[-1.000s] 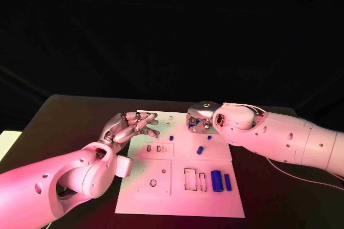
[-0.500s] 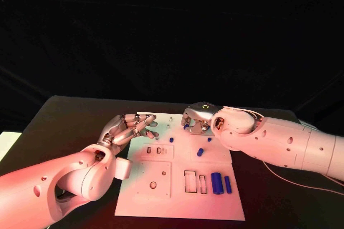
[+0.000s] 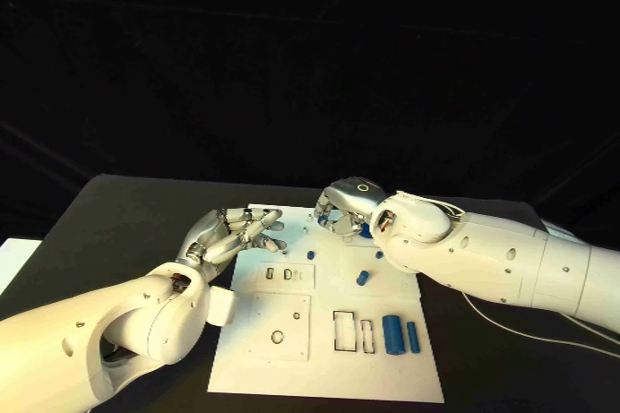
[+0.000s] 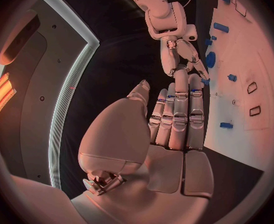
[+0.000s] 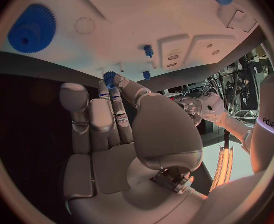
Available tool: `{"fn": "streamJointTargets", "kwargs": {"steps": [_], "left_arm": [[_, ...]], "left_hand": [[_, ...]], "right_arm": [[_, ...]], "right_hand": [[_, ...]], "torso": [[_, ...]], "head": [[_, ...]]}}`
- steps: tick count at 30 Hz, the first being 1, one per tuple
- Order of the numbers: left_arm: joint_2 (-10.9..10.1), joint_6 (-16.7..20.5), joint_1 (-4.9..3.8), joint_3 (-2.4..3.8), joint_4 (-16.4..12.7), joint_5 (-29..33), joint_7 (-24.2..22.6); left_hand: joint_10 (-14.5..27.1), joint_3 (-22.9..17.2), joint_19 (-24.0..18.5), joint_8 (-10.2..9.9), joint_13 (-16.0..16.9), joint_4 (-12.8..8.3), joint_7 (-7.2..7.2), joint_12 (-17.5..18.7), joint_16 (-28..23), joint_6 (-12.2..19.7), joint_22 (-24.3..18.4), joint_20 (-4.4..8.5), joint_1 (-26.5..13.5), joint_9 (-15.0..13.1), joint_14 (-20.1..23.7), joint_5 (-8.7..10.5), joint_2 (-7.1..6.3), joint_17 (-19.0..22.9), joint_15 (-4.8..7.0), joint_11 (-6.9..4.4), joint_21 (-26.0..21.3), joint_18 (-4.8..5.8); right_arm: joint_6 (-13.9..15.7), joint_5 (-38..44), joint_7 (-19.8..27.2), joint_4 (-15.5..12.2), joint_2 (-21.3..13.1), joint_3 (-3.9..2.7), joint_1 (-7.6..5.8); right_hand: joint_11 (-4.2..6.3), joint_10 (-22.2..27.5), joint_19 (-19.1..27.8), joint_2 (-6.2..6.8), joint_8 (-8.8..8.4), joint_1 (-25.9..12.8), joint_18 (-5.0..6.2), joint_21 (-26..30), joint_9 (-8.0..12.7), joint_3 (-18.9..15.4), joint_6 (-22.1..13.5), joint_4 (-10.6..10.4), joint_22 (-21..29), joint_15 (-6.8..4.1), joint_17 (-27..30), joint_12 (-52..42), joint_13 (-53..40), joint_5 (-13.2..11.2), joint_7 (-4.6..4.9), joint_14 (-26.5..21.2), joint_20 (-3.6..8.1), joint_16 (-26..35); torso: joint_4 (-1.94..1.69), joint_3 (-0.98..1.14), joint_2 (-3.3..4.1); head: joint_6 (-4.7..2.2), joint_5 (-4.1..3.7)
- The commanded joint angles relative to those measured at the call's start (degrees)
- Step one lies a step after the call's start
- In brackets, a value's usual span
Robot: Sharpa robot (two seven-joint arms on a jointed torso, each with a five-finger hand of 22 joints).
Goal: Assemble the parts on the task board
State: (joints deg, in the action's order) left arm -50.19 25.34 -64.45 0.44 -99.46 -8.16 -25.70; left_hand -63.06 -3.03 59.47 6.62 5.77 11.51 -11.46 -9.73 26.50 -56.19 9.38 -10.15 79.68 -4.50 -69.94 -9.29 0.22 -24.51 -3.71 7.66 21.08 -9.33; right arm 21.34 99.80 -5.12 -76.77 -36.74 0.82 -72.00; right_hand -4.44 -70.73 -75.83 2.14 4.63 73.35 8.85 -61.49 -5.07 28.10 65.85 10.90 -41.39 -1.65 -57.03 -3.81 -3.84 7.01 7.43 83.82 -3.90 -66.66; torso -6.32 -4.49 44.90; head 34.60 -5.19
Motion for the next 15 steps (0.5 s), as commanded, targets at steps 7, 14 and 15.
{"fn": "streamJointTargets", "kwargs": {"steps": [7, 14, 15], "left_arm": [[0.1, -0.8, -0.08, 0.39, -0.2, 0.1, -0.5], [0.1, -0.9, -0.16, 0.54, -0.4, 0.1, -0.5], [0.1, -0.9, -0.17, 0.55, -0.4, 0.1, -0.5]], "left_hand": [[0.3, 0.2, -0.3, -0.2, -0.1, -0.1, -0.21, 0.4, 0.3, 0.1, 0.1, 0.05, 0.0, 0.1, 0.5, 0.29, 0.32, -0.1, -0.09, 0.09, 0.3, -1.02], [0.3, 0.2, -0.4, -0.2, -0.1, -0.2, -0.21, 0.4, 0.4, 0.1, 0.1, 0.04, 0.1, 0.1, 0.5, 0.29, 0.36, -0.2, -0.09, 0.09, 0.4, -1.03], [0.3, 0.2, -0.4, -0.2, -0.1, -0.2, -0.21, 0.4, 0.4, 0.1, 0.1, 0.04, 0.1, 0.1, 0.5, 0.29, 0.36, -0.2, -0.09, 0.09, 0.4, -1.03]], "right_arm": [[3.8, 1.7, -0.6, 5.1, 3.8, -0.05, -0.02], [4.1, 1.9, -0.5, 7.3, 5.3, -0.06, -0.01], [4.0, 2.0, -0.5, 7.5, 5.4, -0.06, -0.01]], "right_hand": [[0.99, -1.5, -0.2, -0.16, 0.35, 0.9, -0.71, -0.6, -0.1, 0.6, 0.5, 0.0, -0.4, 0.05, -0.2, -0.1, -0.2, 0.4, 0.10, 2.0, -0.19, -0.4], [0.99, -1.5, -0.2, -0.19, 0.36, 0.9, -0.71, -0.6, -0.1, 0.7, 0.6, 0.0, -0.4, 0.06, -0.2, -0.1, -0.2, 0.4, 0.11, 2.0, -0.18, -0.4], [0.99, -1.5, -0.2, -0.19, 0.36, 0.9, -0.71, -0.6, -0.1, 0.7, 0.6, 0.0, -0.4, 0.06, -0.2, -0.1, -0.2, 0.4, 0.11, 2.0, -0.18, -0.4]], "torso": [[-0.42, -0.14, 0.32], [-0.89, -0.31, 0.63], [-0.91, -0.33, 0.63]], "head": [[-0.29, 0.23], [-0.46, 0.02], [-0.43, 0.00]]}}
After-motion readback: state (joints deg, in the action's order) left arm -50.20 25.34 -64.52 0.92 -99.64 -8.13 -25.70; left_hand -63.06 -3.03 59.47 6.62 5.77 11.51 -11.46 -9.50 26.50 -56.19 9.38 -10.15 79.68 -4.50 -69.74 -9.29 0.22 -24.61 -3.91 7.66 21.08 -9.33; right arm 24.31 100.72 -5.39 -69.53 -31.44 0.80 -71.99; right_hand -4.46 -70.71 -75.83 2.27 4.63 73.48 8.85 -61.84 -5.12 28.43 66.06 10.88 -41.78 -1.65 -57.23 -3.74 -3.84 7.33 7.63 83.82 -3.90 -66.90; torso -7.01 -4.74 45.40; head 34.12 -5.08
